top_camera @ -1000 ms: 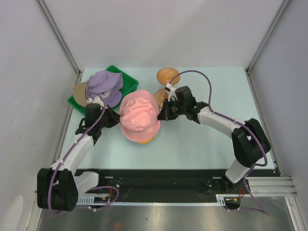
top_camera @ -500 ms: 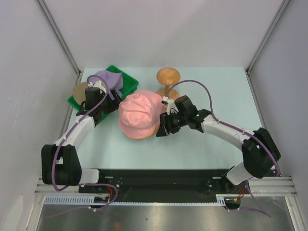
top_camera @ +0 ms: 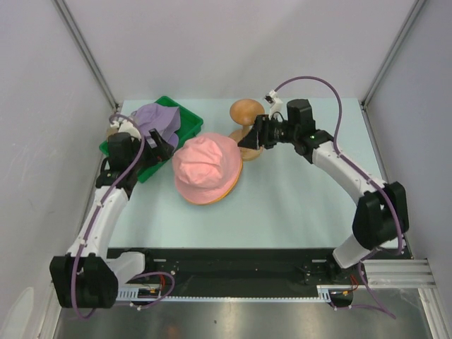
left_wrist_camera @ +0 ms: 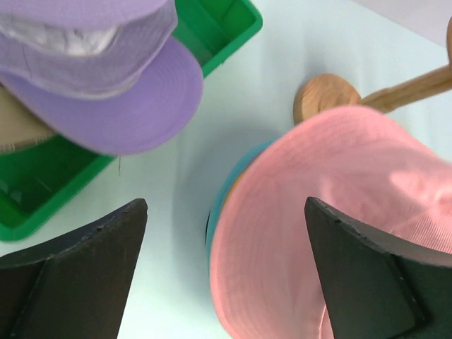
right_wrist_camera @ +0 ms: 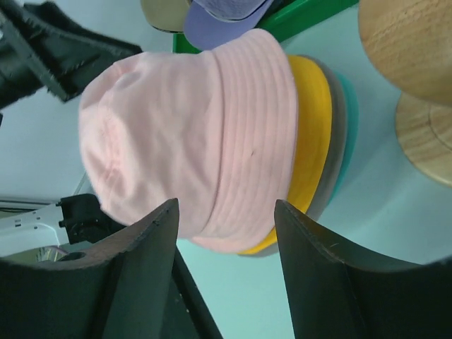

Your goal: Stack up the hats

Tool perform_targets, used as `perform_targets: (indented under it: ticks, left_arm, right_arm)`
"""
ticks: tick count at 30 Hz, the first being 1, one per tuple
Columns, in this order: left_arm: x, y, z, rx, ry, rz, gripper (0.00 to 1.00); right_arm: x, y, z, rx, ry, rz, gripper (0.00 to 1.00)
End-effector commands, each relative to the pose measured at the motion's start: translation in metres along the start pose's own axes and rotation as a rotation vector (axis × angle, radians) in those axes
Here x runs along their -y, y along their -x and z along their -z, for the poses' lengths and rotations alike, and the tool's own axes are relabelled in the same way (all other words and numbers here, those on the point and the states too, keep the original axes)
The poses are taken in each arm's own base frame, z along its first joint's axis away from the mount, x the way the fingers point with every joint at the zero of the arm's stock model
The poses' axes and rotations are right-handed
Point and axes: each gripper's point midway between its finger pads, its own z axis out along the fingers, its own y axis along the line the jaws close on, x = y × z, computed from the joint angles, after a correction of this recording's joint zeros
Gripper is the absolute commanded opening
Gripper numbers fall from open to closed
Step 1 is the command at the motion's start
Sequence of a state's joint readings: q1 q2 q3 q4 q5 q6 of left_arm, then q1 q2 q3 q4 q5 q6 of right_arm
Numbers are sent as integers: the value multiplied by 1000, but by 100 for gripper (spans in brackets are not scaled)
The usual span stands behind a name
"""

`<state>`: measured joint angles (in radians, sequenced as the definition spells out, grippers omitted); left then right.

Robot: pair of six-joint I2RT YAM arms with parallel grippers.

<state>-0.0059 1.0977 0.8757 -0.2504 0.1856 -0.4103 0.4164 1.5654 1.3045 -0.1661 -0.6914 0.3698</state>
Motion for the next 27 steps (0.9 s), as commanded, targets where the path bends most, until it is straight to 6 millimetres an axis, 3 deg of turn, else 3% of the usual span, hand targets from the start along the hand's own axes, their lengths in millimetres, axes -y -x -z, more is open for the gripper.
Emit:
perform_targets:
  ticks: [1,2,8,16,21,24,27]
  left_arm:
    - [-11,-33,10,-42,20,51,96]
    - [-14,-47,11,-70,19,67,96]
    - [-16,-78,16,-83,-10,166,96]
    - [-5,-94,11,-95,-105,251,93]
    - [-5,-109,9,-116,-128,297,85]
    - [0,-109,9,-97,-163,317,78]
    - [1,-110,9,-82,-181,330,68]
  right_arm:
    - [3,21,-27,41,84,-10,61]
    - [5,28,-31,63,94,8,61]
    - [19,30,-47,77,98,-15,61]
    - [17,13,-58,32,139,-50,59]
    - [21,-3,-63,-7,131,-78,55]
    - [22,-11,-65,-21,125,-94,44]
    - [23,-17,-66,-26,119,-115,23]
